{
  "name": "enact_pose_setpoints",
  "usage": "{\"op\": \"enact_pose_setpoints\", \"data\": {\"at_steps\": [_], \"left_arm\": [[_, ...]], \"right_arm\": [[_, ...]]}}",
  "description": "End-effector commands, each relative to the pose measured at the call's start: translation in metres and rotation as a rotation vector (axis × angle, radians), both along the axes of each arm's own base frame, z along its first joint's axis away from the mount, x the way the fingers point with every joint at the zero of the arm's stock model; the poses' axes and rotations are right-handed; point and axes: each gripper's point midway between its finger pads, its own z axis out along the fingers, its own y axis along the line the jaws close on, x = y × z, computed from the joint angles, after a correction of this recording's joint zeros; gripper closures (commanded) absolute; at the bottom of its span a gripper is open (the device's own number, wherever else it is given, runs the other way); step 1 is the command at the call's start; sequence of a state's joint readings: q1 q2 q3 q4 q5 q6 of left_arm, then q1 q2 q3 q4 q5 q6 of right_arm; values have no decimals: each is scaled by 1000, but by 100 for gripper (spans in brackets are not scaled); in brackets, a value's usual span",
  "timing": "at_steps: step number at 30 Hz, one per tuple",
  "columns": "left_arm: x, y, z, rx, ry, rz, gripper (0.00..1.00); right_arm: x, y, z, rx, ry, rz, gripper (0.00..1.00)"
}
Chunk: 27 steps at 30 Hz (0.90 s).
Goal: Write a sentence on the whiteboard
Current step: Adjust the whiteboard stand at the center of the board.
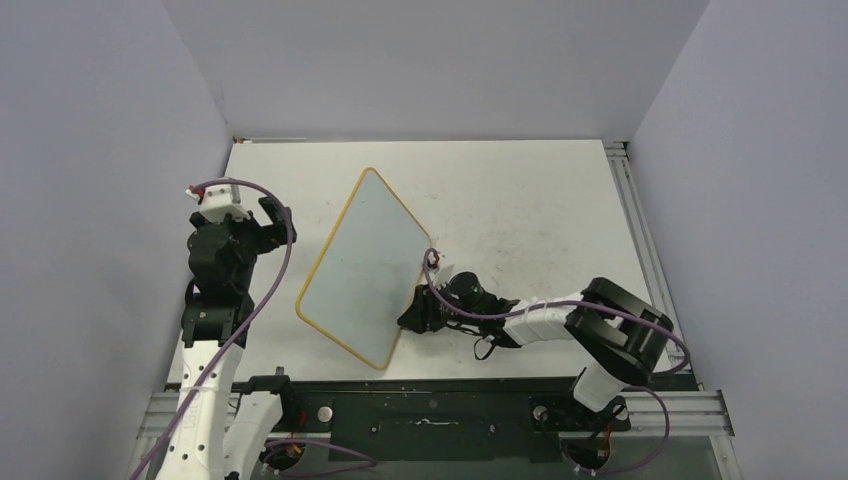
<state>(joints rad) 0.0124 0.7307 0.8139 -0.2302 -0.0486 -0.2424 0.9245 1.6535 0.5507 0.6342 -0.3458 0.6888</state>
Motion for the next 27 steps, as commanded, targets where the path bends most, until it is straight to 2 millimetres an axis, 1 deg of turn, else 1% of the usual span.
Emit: {"op": "enact_pose_setpoints", "data": {"at_steps": [1, 2, 3, 4, 6, 8, 12, 15, 22, 25, 27], "left_arm": [[2, 2, 11, 14, -33, 7, 4], [2, 2, 12, 15, -31, 6, 4], [2, 2, 11, 17, -26, 8, 4], [2, 2, 11, 19, -23, 9, 4], [2, 4, 10, 20, -19, 16, 4], [1, 4, 10, 21, -20, 17, 4], [-1, 5, 7, 24, -14, 22, 4], [-3, 6, 5, 29, -12, 29, 4], [-3, 6, 4, 29, -9, 27, 4], [-1, 6, 3, 29, -6, 25, 4], [0, 5, 0, 29, 5, 24, 4]], "right_arm": [[12, -10, 37, -29, -145, -27, 58], [15, -16, 41, -58, -168, -39, 55], [19, -22, 49, -72, -198, -53, 53], [23, -31, 49, -108, -220, -62, 52], [33, -45, 55, -132, -256, -86, 50], [44, -63, 56, -142, -269, -111, 49], [72, -92, 64, -153, -323, -159, 46], [89, -103, 63, -185, -356, -172, 46], [130, -128, 57, -148, -358, -249, 43], [142, -132, 48, -166, -370, -257, 42], [147, -131, 42, -173, -377, -245, 42]]}}
